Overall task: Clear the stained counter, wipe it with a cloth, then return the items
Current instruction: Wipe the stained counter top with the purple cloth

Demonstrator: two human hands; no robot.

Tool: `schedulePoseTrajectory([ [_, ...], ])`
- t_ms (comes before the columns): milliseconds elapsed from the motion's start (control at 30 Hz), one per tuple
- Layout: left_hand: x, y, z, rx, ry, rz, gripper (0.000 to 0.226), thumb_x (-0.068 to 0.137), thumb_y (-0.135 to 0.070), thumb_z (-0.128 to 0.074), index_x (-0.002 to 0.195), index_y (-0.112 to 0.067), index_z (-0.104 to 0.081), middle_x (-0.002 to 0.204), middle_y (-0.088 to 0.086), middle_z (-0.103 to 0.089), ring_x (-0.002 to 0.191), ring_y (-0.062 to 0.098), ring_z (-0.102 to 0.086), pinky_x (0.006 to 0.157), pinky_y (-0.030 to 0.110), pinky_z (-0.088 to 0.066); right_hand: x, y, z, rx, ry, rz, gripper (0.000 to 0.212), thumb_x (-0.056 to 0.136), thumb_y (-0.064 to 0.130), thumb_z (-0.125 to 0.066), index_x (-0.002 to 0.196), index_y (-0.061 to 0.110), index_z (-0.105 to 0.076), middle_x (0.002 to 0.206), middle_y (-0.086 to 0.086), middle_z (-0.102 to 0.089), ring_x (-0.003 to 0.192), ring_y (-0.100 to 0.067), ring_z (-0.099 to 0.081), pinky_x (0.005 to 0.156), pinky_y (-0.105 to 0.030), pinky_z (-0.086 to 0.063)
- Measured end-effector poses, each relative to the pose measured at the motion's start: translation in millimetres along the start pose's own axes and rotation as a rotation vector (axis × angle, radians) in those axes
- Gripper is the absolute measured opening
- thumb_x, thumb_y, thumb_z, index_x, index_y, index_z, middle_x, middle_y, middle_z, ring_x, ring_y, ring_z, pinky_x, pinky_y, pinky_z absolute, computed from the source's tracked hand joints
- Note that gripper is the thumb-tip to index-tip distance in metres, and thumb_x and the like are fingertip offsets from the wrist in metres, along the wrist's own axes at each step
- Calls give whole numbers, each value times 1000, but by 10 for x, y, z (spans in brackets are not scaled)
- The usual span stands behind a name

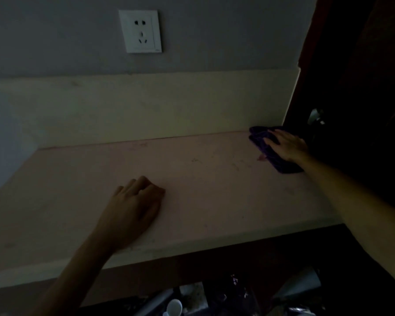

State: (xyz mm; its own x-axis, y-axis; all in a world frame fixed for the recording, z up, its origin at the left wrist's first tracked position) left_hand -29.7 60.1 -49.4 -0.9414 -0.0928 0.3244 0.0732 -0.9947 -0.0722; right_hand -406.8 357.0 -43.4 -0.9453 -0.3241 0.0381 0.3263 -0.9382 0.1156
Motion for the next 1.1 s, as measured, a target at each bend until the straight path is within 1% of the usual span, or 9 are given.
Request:
schedulePoseTrajectory([
  [200,-19,36,13,-53,19,-11,45,97,-47,-31,122,-29,-64,118,0,-58,103,25,-59,84,38,-47,-437,-165,-20,-37,-11,-209,75,88,74,-12,153,37,-13,164,9,-9,150,-19,-11,121,-45,-11],
  [300,-115,111,101,-76,57,-24,50,94,-50,-29,126,-31,-62,125,-2,-57,109,24,-58,88,38,-47,-672,3,-82,-53,-7,-222,75,89,72,-12,154,34,-11,164,9,-7,150,-19,-10,121,-46,-9],
  [400,-400,386,275,-35,26,-57,47,91,-55,-38,125,-35,-63,124,-6,-59,107,20,-61,87,36,-47,-876,343,-129,-31,2,-203,76,89,71,-11,155,33,-8,164,7,-5,151,-20,-7,120,-49,-6],
  [467,-644,673,411,-11,41,-66,50,91,-65,-39,127,-37,-62,125,-9,-58,108,16,-61,87,34,-46,-993,680,-164,-10,21,-167,77,88,72,-9,155,32,-7,164,6,-4,151,-20,-6,120,-51,-6],
  [567,-1012,1158,567,19,60,-35,68,85,-80,-36,131,-36,-60,128,-8,-57,110,15,-60,86,33,-45,-1140,1393,-215,4,13,-65,77,89,71,-12,155,31,-9,164,5,-6,151,-22,-7,120,-52,-7],
  [667,-1337,1500,653,24,38,1,77,80,-85,-41,130,-31,-63,127,-5,-58,107,17,-62,85,36,-47,-1251,2264,-301,38,11,68,75,90,69,-14,155,30,-10,164,3,-6,151,-23,-7,120,-52,-6],
  [833,-1478,1589,618,80,12,-6,80,81,-84,-44,129,-24,-67,121,1,-62,104,23,-66,88,34,-38,-1349,3922,-498,104,12,287,76,89,67,-18,154,29,-15,164,1,-10,150,-24,-8,119,-55,-2],
  [1000,-1508,1544,638,25,-46,-61,73,83,-76,-51,128,-19,-67,120,3,-63,101,25,-63,83,36,-46,-1796,5667,-649,165,81,566,75,90,66,-21,153,28,-19,163,0,-13,150,-27,-7,119,-56,1],
  [1100,-1552,1543,647,-72,-150,-100,66,87,-66,-51,126,-16,-67,128,6,-59,102,27,-62,86,34,-48,-2079,6291,-683,154,144,748,69,92,65,-20,152,31,-22,163,2,-12,150,-27,-5,118,-56,3],
])
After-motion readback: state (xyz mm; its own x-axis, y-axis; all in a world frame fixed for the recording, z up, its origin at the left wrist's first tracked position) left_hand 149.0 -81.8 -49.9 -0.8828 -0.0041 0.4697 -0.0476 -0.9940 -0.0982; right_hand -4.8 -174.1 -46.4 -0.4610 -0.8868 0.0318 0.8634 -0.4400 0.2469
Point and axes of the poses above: each hand's wrist, its own x-axis towards the middle knuckle, its own z-axis out of the back of the hand, y = z × x, the point moved 3 cm from there along x, towards the middle knuckle
